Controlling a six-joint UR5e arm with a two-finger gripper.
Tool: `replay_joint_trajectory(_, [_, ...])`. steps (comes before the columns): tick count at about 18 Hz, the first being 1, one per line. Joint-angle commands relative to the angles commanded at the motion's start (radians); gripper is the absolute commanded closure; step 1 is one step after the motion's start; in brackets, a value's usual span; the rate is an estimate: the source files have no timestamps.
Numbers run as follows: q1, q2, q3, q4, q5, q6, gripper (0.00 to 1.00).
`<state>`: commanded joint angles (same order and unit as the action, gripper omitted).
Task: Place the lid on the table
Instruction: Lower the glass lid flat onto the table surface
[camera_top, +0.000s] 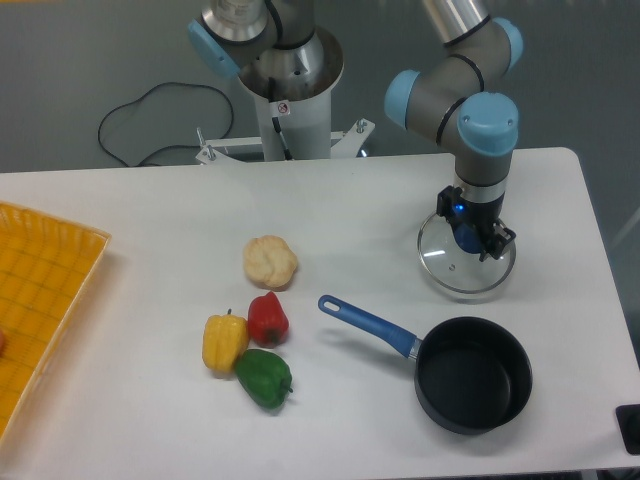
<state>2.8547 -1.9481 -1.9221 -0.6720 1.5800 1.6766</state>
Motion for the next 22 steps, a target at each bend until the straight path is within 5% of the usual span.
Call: replay_joint_trajectory(22, [-0.002,-0.057,0.028,0.052,-0.018,-0.002,0.46])
